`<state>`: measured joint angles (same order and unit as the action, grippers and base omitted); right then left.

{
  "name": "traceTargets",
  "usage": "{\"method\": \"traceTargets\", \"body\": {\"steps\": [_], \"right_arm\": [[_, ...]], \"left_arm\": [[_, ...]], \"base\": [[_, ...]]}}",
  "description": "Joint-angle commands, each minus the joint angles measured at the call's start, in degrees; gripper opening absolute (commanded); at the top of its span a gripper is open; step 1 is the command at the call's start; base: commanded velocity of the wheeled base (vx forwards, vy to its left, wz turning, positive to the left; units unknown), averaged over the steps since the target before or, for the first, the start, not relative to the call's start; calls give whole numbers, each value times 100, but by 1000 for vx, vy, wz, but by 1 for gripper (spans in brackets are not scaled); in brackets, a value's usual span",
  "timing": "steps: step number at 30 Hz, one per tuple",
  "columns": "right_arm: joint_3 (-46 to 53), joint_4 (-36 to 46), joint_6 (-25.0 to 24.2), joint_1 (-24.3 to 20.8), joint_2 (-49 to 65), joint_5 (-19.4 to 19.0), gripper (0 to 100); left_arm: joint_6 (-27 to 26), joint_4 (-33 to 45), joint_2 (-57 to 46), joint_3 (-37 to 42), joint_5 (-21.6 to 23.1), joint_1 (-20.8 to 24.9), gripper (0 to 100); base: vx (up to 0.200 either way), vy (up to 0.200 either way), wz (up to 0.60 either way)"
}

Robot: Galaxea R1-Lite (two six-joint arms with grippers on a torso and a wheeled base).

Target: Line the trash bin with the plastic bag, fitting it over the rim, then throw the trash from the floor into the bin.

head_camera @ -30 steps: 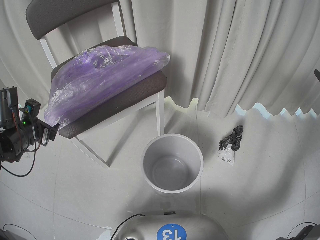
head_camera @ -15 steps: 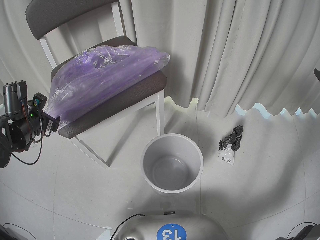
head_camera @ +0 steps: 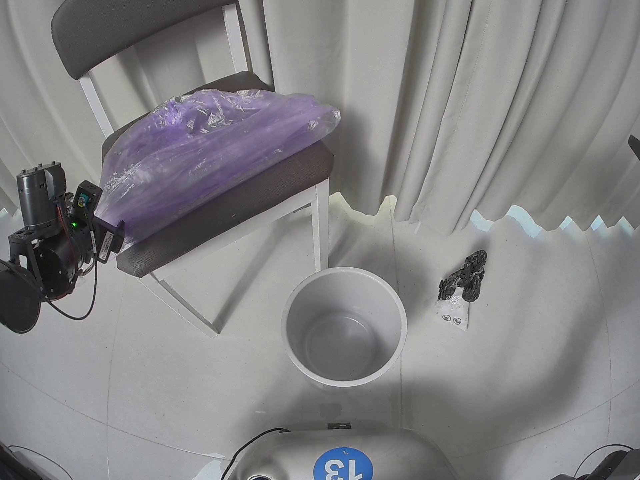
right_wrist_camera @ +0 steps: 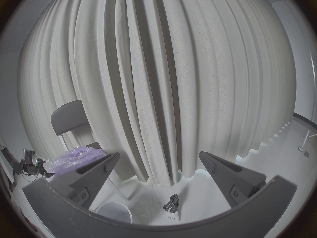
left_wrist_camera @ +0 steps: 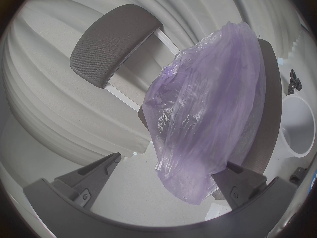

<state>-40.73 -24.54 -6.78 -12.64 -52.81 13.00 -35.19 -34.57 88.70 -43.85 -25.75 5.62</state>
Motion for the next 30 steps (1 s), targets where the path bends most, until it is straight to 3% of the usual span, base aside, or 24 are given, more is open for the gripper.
{"method": "traceTargets", "body": {"steps": [1, 11, 12, 24, 30], "right_arm": [[-5, 2, 1, -1, 51, -113, 100], [12, 2, -25, -1, 51, -210, 100], [12, 2, -25, -1, 34, -210, 100], [65, -7, -43, -335, 16, -210, 100], [355, -710, -87, -749, -133, -201, 100]], "left_arm": [[-23, -102, -186, 26, -106, 36, 100], [-128, -111, -476, 113, -106, 27, 100], [-154, -111, -485, 131, -88, 1, 0], [-154, -137, -907, 254, -80, -17, 0], [-110, -129, -1382, 166, -27, 9, 0]], "base": [[0, 0, 0], [0, 0, 0], [0, 0, 0], [0, 0, 0], [0, 0, 0]]}}
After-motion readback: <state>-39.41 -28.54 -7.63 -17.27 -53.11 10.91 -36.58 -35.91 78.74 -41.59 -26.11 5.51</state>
